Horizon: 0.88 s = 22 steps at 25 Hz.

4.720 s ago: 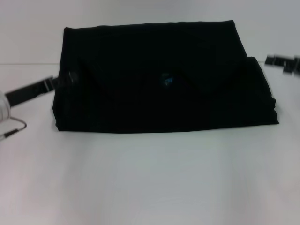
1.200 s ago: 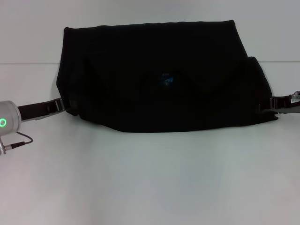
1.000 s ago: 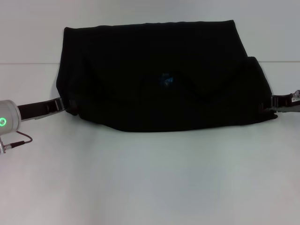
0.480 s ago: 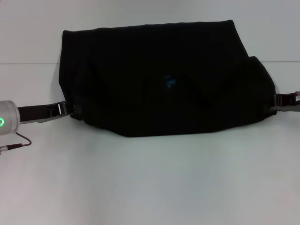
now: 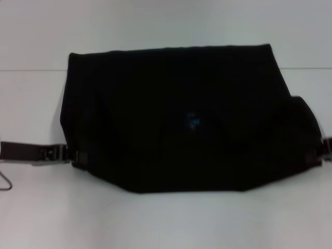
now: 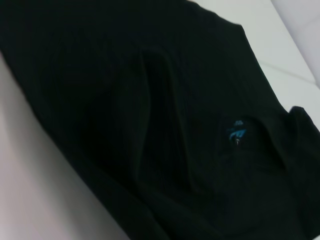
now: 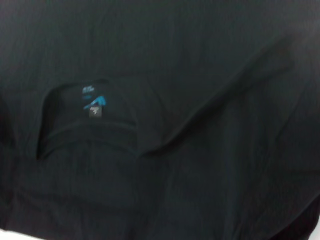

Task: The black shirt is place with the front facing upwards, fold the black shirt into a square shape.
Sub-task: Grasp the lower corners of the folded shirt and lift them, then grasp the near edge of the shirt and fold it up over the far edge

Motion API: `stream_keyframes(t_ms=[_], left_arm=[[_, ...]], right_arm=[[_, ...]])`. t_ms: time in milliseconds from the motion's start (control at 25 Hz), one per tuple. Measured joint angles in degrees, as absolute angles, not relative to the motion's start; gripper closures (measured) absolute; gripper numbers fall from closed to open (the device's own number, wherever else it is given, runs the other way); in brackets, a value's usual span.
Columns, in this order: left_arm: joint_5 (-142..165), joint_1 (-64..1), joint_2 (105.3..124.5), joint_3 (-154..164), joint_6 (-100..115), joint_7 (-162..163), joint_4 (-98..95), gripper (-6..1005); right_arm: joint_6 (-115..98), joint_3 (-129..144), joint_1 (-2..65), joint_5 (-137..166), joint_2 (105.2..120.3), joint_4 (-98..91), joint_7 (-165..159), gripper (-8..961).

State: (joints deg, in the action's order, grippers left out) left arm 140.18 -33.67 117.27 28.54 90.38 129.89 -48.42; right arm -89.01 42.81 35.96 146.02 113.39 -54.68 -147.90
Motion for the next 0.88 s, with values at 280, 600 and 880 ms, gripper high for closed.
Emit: stream_keyframes(t_ms=[280, 600, 880], left_arm=[[141.7, -29.8, 117.56, 28.0, 104.0, 128.5, -54.2, 929], [142.5, -28.7, 117.66, 24.2, 109.8, 125.3, -54.0, 929], [133.9, -32.3, 116.40, 17.7, 100.4, 127.3, -51.7, 929]], right_arm=[[-100.1, 39.8, 31.2, 145.9, 113.79, -57.7, -146.2, 858], [-102.5, 34.9, 29.9, 144.2, 113.83, -57.2, -142.2, 849], [-95.1, 28.2, 32.2, 126.8, 113.29, -56.7, -140.9, 840]])
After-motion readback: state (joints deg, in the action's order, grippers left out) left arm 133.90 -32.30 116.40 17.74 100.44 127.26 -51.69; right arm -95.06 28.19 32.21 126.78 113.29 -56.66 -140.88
